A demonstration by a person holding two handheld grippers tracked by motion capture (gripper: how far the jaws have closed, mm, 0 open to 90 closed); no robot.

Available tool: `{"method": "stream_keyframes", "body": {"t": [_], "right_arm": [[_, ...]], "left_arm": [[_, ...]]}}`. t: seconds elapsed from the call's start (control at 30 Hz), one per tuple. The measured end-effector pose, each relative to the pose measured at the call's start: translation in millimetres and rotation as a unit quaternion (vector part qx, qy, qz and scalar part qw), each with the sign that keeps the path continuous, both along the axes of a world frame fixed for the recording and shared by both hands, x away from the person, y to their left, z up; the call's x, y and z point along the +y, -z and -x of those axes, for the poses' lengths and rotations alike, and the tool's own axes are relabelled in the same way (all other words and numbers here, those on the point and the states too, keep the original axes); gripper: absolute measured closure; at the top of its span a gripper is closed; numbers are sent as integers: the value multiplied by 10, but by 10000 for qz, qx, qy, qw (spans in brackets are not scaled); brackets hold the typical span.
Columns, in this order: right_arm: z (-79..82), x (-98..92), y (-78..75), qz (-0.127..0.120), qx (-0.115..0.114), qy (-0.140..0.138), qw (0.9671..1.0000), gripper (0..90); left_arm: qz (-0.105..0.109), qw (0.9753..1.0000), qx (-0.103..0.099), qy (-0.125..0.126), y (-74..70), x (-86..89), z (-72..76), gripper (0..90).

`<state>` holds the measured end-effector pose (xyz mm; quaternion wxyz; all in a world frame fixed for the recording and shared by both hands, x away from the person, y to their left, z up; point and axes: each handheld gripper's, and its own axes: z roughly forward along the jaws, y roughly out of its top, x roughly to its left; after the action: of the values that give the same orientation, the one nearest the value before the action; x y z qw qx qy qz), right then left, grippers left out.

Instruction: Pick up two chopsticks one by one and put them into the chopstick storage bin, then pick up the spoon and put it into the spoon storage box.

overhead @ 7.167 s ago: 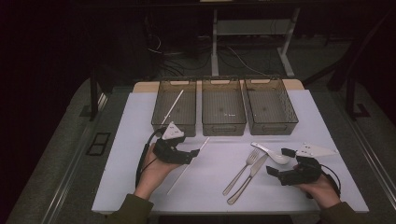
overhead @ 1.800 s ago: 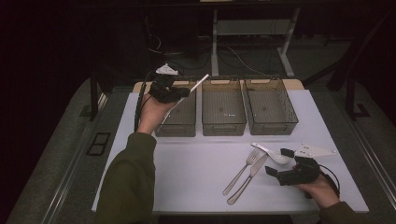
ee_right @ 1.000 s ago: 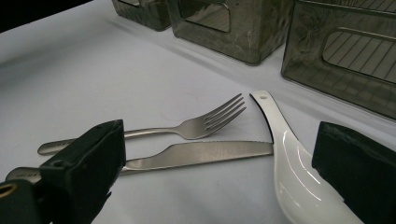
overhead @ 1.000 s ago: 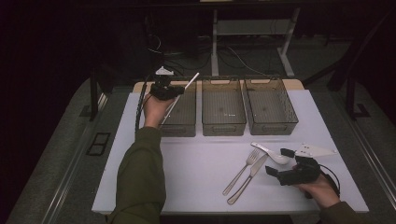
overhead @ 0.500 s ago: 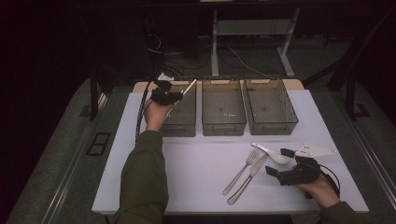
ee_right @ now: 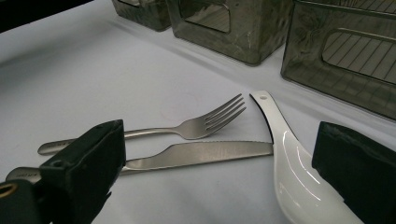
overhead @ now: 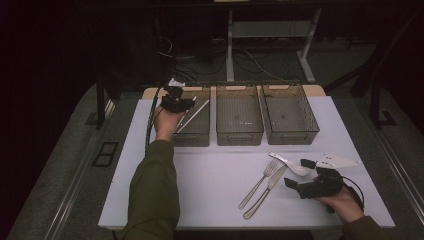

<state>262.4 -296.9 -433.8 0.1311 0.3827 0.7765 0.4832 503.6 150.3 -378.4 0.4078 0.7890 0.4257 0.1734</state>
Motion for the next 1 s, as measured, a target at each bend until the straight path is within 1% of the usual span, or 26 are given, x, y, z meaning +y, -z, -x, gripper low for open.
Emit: {"method": "stream_keyframes", "body": {"t": [0.07, 0.17, 0.23, 0.33, 0.37, 0.4, 0.5, 0.57, 0.6, 0.63, 0.67, 0.7, 0.73, 0.8, 0.87, 0.97, 1.0], "right_arm": [[1, 0, 0, 1, -1, -1, 10000, 29], [-1, 1, -1, 6, -1, 0, 10000, 30], [-5, 2, 3, 19, -23, -4, 10000, 30], [-1, 4, 1, 20, -16, 5, 10000, 29], [-1, 4, 1, 23, -17, 7, 10000, 29], [-1, 4, 0, 25, -19, 9, 10000, 29], [1, 5, -1, 28, -23, 17, 10000, 29], [-2, 6, 0, 24, -29, 17, 10000, 29], [-3, 6, 1, 30, -29, 16, 10000, 29], [-2, 5, 1, 30, -22, 28, 10000, 30], [-1, 4, -1, 17, -11, 33, 10000, 30], [0, 3, -2, 9, -7, 36, 10000, 29], [1, 4, -2, 13, -11, 37, 10000, 29], [2, 5, -3, 15, -16, 34, 10000, 30], [0, 7, -4, 0, -17, 37, 10000, 30], [-7, 5, -3, -5, -21, 30, 10000, 30], [-9, 4, -2, 3, -16, 24, 10000, 29]], "left_arm": [[-28, 10000, -7, 36, -29, 0, 18, 728], [47, 9999, 8, 106, -86, -12, 62, 679], [1, 9998, -15, 219, -142, -16, 98, 657], [82, 9993, 39, 369, -232, -23, 164, 596], [147, 9988, 30, 459, -254, -29, 183, 577], [161, 9986, 74, 489, -283, -34, 213, 566], [196, 9981, 79, 580, -377, -40, 306, 533], [212, 9975, -17, 669, -439, -40, 366, 518], [230, 9972, -39, 713, -470, -38, 396, 508], [304, 9972, -43, 689, -496, -44, 437, 499], [292, 9968, -59, 740, -522, -40, 468, 492], [330, 9966, -59, 755, -544, -44, 502, 485], [377, 9963, -84, 762, -560, -50, 537, 476], [378, 9960, -123, 801, -585, -53, 607, 457], [337, 9955, -113, 882, -598, -49, 668, 437], [356, 9945, -132, 974, -589, -67, 763, 414], [319, 9941, -122, 1026, -584, -72, 795, 400]]}}
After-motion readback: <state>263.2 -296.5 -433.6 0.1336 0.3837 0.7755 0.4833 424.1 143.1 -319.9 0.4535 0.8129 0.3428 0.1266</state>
